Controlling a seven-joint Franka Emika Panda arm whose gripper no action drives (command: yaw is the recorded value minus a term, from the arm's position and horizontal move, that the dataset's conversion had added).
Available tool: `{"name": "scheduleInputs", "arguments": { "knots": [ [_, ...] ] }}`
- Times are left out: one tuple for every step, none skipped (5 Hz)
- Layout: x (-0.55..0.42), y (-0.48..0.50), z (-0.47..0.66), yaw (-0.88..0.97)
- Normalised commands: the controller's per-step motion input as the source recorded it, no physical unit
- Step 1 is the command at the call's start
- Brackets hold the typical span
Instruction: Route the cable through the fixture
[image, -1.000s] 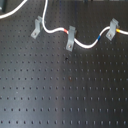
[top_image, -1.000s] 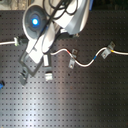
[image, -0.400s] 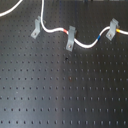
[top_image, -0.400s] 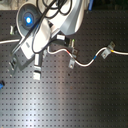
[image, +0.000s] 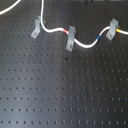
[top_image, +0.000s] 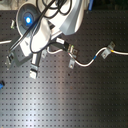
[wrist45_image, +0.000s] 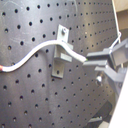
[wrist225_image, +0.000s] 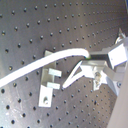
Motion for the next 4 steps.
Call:
{"name": "scheduleInputs", "arguments": {
  "knots": [
    [0.014,-0.027,-0.03,-0.24],
    [0.0,0.0,-0.04,0.0],
    [0.0,0.0,0.0,0.47],
    [-0.1,-0.078,-0.08,0.66]
  ]
}}
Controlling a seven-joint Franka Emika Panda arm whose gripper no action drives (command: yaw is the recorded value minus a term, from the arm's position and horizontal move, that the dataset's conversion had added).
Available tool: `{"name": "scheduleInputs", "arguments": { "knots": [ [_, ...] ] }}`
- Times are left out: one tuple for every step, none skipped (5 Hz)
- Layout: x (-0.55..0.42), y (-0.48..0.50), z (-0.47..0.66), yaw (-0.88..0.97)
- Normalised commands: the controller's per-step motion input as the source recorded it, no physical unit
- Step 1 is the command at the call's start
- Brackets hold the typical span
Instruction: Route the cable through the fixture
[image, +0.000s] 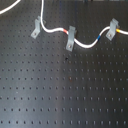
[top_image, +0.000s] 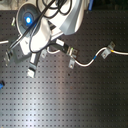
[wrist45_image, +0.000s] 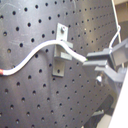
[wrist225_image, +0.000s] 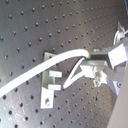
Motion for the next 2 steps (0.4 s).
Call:
{"name": "scheduleInputs", "arguments": {
  "knots": [
    [-0.122,-0.071,-0.09,0.68],
    [-0.137,-0.038,-0.1,0.71]
  ]
}}
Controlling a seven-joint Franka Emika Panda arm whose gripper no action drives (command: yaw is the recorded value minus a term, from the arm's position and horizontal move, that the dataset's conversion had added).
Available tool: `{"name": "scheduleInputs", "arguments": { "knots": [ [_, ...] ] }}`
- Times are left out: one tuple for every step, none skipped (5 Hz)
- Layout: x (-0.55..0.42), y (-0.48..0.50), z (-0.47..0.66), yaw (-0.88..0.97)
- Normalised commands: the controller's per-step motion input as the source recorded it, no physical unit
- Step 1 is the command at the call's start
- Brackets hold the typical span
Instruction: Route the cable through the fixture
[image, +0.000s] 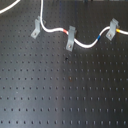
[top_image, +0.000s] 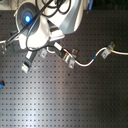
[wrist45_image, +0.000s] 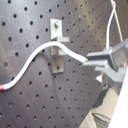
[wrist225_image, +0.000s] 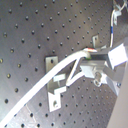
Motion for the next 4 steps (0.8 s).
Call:
{"name": "scheduleInputs", "arguments": {
  "knots": [
    [-0.025,0.033,0.0,0.58],
    [-0.012,0.189,0.2,0.45],
    [0.024,0.26,0.32,0.37],
    [0.065,0.289,0.21,0.25]
  ]
}}
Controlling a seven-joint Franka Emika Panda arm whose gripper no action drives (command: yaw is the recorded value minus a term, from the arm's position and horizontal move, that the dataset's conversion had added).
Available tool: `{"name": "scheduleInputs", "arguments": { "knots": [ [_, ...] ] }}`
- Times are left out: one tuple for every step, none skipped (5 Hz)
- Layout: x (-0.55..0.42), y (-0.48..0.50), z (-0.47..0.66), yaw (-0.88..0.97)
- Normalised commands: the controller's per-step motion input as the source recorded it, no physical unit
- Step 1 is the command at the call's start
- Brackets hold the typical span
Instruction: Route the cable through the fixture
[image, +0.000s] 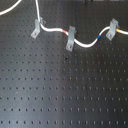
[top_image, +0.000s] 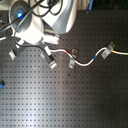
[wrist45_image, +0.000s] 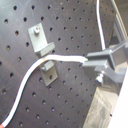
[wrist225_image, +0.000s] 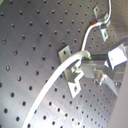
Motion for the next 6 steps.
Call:
{"name": "scheduleInputs", "arguments": {
  "knots": [
    [0.378,0.108,0.33,0.06],
    [0.464,-0.045,0.45,0.0],
    [0.46,-0.095,0.52,0.0],
    [0.199,-0.037,0.42,-0.06],
    [-0.259,-0.014,0.06,-0.21],
    [-0.533,-0.123,-0.13,-0.19]
  ]
}}
